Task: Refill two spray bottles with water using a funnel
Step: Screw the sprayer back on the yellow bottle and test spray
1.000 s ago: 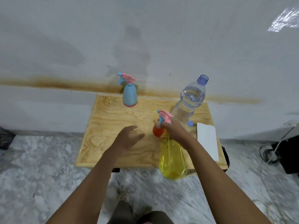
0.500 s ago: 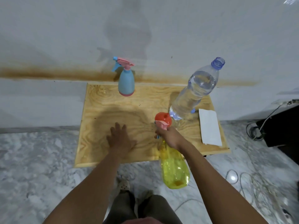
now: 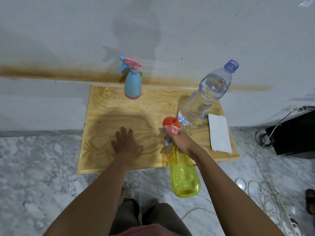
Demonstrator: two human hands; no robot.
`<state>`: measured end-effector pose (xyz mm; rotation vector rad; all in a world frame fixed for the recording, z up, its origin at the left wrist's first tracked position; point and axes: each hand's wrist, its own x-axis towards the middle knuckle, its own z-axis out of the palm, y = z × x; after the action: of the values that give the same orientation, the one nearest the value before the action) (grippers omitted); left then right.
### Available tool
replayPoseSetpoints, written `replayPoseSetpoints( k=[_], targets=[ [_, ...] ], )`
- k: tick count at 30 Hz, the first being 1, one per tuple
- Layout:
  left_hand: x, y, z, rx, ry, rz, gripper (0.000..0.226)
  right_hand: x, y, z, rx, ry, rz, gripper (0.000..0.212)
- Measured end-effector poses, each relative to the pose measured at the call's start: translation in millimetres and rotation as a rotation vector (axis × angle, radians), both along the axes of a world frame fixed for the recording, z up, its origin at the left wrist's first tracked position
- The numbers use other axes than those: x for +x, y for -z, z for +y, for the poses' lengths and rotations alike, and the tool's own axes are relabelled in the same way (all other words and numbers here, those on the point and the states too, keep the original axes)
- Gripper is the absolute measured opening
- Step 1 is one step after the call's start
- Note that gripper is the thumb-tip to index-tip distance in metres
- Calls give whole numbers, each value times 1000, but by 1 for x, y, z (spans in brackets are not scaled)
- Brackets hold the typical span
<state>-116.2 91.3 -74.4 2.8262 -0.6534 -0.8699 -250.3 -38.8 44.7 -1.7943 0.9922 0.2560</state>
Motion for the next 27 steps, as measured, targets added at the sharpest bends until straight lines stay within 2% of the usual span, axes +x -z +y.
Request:
replayPoseSetpoints(
  k=[5, 13, 16, 19, 22, 24, 26, 27],
  targets=[
    [0, 0, 0, 8, 1, -8, 97, -4, 1, -3, -11, 30, -22, 36],
    [-1, 0, 0, -4, -5, -14, 97, -11, 5, -2, -3, 68, 15, 45],
    [0, -2, 0, -1, -4, -8, 97, -14, 3, -2, -3, 101, 5, 42],
    [-1, -5, 1, 0, 6, 6, 98, -17, -1, -3, -32, 96, 1, 27],
    [1, -10, 3, -12, 0, 37, 95, -21, -3, -1, -30, 89, -120, 12],
    [2, -13, 3, -58, 7, 95, 93, -22, -4, -1, -39, 103, -227, 26],
    [1, -21, 2, -197, 88, 188, 98, -21, -13, 0, -55, 124, -282, 25],
    [0, -26, 3, -317, 129, 291, 96, -19, -20, 0, -58, 146, -308, 23]
  ],
)
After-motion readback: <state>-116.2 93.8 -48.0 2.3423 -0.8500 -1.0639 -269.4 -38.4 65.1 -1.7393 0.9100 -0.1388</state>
